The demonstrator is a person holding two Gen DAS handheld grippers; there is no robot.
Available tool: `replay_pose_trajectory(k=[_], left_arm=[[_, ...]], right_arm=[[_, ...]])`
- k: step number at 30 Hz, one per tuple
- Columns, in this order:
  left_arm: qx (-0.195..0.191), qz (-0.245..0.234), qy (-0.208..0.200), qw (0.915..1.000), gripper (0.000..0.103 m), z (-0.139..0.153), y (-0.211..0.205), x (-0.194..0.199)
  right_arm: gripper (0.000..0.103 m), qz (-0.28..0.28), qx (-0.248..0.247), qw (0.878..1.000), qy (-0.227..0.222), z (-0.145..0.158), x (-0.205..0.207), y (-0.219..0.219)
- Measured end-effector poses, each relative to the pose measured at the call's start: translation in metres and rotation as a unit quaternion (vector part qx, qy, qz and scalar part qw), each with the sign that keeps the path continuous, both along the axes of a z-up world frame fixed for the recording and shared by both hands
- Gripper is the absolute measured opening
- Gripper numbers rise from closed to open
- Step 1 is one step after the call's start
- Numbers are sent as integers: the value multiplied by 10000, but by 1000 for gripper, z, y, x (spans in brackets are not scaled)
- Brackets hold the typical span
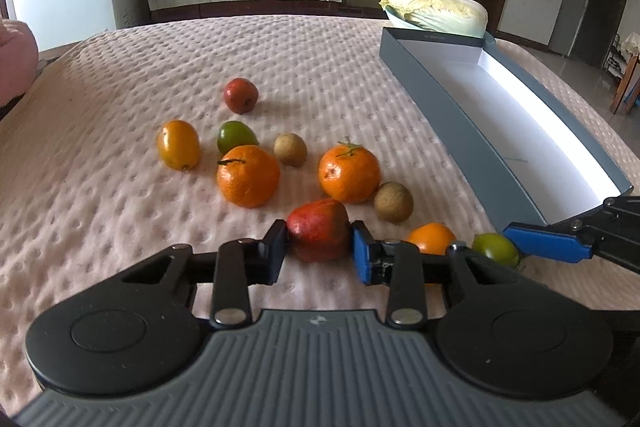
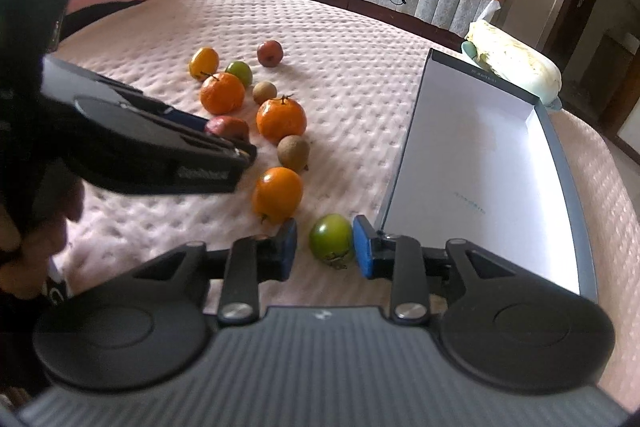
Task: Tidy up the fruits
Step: 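Close the right gripper on the green lime while the left gripper closes on the red apple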
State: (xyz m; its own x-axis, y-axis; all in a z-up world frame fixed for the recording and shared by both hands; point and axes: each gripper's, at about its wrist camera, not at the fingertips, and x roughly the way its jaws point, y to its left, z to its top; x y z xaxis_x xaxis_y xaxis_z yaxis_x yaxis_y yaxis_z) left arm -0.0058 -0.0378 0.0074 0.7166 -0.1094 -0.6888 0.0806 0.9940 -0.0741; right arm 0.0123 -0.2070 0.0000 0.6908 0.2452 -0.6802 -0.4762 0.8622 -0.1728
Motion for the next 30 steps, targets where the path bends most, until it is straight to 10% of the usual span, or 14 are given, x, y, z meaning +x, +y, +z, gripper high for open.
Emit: replay_pose_trajectory(k=[14,30], left_arm=[[95,-21,-23,10000,43,-1,-1,0],[269,-217,-38,9994,40,-2,-3,-5]], right_arm=[[39,273,-684,9965,-395,-9,-10,15],[31,-7,-55,10000,37,-2,-3,-1]])
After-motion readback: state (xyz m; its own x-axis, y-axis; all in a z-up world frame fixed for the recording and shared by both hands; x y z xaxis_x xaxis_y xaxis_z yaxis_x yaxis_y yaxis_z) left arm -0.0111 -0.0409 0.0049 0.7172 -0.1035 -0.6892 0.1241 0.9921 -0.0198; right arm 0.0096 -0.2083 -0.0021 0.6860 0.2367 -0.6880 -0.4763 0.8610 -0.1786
